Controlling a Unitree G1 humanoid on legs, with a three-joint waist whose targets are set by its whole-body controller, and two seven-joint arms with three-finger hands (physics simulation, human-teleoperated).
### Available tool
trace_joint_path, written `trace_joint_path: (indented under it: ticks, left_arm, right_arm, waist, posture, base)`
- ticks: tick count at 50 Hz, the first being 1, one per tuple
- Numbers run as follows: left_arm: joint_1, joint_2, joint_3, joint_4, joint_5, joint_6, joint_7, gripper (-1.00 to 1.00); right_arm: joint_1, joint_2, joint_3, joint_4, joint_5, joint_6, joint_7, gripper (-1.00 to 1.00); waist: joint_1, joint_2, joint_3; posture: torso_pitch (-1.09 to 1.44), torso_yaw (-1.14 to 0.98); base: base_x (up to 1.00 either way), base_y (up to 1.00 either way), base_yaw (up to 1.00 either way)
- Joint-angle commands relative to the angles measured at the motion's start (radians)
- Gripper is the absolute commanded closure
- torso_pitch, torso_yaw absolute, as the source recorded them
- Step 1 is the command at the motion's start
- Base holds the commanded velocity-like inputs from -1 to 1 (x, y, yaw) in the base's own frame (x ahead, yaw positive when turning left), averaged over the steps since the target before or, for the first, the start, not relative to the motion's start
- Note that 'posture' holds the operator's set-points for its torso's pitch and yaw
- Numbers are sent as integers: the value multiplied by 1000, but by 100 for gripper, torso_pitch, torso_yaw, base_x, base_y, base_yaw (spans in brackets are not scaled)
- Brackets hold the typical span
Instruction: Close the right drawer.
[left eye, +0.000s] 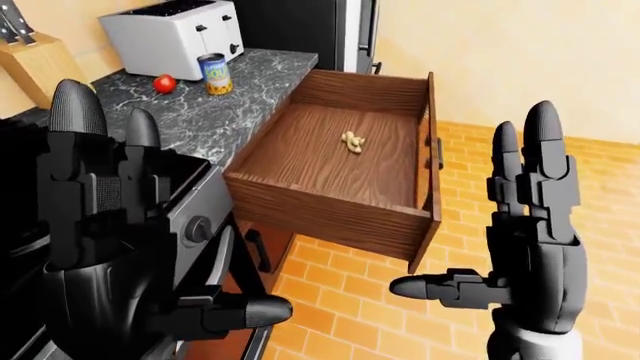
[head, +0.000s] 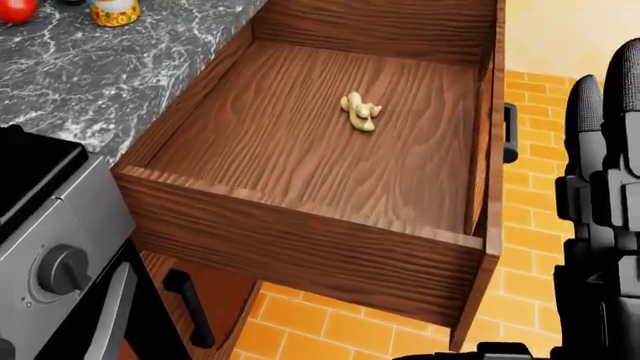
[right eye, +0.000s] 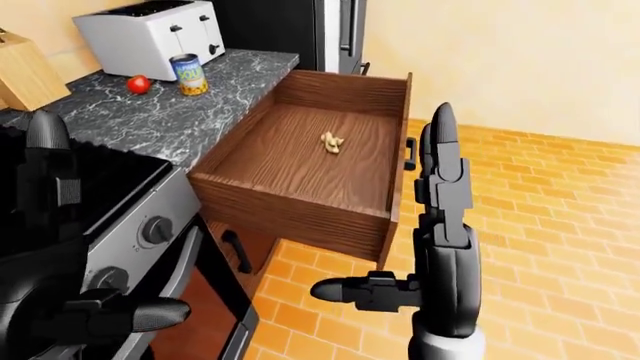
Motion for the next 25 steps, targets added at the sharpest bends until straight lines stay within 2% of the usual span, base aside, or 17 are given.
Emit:
trace_joint_path:
  ticks: [1,5,7,9,10,11,12,14,20,22,23,24,25]
  left_arm:
    - [-15,1,-6,-43,-3,-26,-3,-100]
    - [-14,-2,-5,-43,-2,-27,-5,-100]
    - [-13,-2,-5,-43,-3,-27,-5,-100]
    - [-14,-3,-6,-43,-1,-26,-6,-100]
    - [-14,-4,-7,-43,0,-27,-7,-100]
    - [-14,-5,-8,-43,2,-26,-8,-100]
    - [-14,-5,-7,-43,1,-25,-8,-100]
    - [-15,-5,-8,-43,2,-25,-7,-100]
    - [-12,-5,-10,-43,3,-27,-8,-100]
    - [-13,-3,-8,-43,0,-27,-6,-100]
    - [-14,-3,-8,-43,0,-26,-5,-100]
    - [-14,-2,-9,-43,0,-26,-4,-100]
    - [-14,-2,-8,-43,0,-26,-4,-100]
  right_arm:
    - [-14,-3,-9,-51,1,-24,-11,-100]
    - [-15,-3,-9,-53,-2,-19,-11,-100]
    - [-17,-3,-9,-57,-2,-13,-10,-100]
    - [-21,-2,-4,-65,-5,-2,-9,-100]
    - [-21,-3,-4,-66,-5,-1,-9,-100]
    - [-22,-3,-5,-64,-4,0,-10,-100]
    - [-23,-3,-5,-64,-4,1,-10,-100]
    - [-23,-4,-5,-63,-3,0,-10,-100]
    - [-21,-5,-5,-58,-4,-1,-9,-100]
    - [-21,-5,-7,-57,-2,-3,-8,-100]
    - [-21,-4,-7,-56,-2,-3,-9,-100]
    - [-21,-4,-7,-56,-3,-3,-9,-100]
    - [-21,-4,-8,-57,-2,-2,-9,-100]
  waist:
    - [0,1,-10]
    - [4,-34,-6]
    - [9,-59,-6]
    - [11,-101,-16]
    - [7,-139,-30]
    - [-8,-100,-19]
    - [-4,-114,-12]
    - [-18,-109,-11]
    - [-24,-53,0]
    - [-28,-13,-9]
    - [-27,22,-23]
    - [-18,7,-24]
    - [-8,7,-11]
  posture:
    - [0,0]
    - [0,0]
    - [0,0]
    - [0,0]
    - [0,0]
    - [0,0]
    - [0,0]
    - [0,0]
    - [0,0]
    - [0,0]
    - [0,0]
    - [0,0]
    - [0,0]
  base:
    - [27,0,0]
    - [28,0,0]
    - [28,0,0]
    - [29,0,0]
    - [29,0,0]
    - [28,0,0]
    - [28,0,0]
    - [29,0,0]
    - [28,0,0]
    - [28,0,0]
    - [28,0,0]
    - [28,0,0]
    - [29,0,0]
